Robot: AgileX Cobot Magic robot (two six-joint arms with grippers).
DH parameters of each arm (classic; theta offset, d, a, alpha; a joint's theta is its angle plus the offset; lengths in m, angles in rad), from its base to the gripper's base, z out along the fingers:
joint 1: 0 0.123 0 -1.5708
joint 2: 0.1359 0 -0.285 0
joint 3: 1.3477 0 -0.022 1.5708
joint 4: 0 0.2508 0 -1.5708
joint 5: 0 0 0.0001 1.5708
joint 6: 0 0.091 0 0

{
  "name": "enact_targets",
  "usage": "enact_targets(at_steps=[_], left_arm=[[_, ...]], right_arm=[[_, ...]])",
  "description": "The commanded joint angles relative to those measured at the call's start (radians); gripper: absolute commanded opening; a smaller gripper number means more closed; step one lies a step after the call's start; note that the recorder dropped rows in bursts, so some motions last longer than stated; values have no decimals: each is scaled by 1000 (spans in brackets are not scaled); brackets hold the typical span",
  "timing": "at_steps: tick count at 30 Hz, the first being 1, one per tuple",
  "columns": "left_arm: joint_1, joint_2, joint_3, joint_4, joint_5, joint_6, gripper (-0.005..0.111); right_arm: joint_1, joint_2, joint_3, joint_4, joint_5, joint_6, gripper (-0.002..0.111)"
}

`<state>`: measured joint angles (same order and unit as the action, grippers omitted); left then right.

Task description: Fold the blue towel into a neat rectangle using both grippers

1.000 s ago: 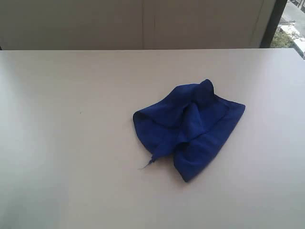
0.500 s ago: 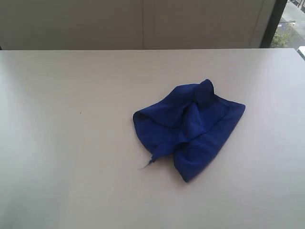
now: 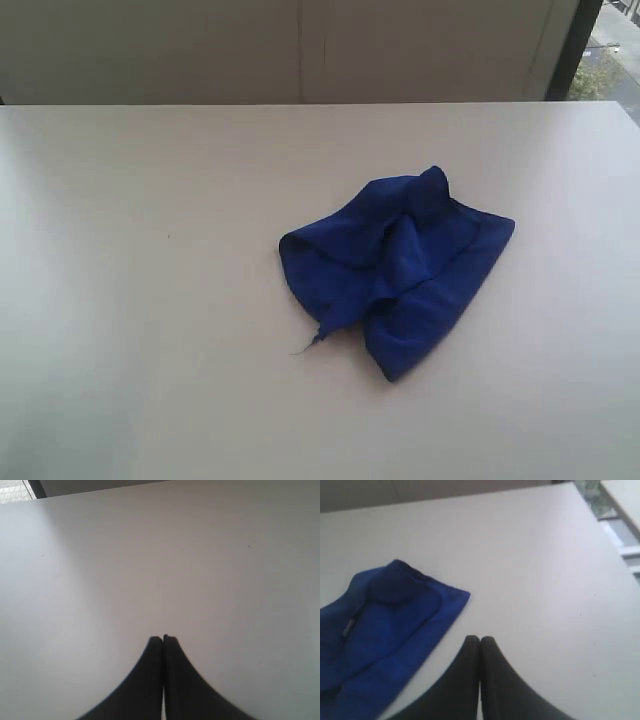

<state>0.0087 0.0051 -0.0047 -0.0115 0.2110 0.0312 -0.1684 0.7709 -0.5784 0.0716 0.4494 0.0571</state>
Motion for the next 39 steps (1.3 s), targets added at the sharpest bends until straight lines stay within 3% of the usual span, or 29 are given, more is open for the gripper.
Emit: enact_targets(at_steps=[1, 13, 22, 32, 39], left_arm=[[0, -5, 5, -6, -1, -6, 0], [0, -5, 5, -6, -1, -6, 0], [0, -5, 5, -6, -1, -6, 0], [0, -5, 5, -6, -1, -6, 0], [0, -5, 5, -6, -1, -6, 0]], right_arm=[[-2, 199, -43, 82, -1, -63, 0], [3, 657, -276, 561, 50, -531, 0], [75, 880, -387, 565, -48, -587, 0], [79, 1052, -468, 579, -109, -589, 0], [79, 1098, -491, 614, -169, -589, 18]])
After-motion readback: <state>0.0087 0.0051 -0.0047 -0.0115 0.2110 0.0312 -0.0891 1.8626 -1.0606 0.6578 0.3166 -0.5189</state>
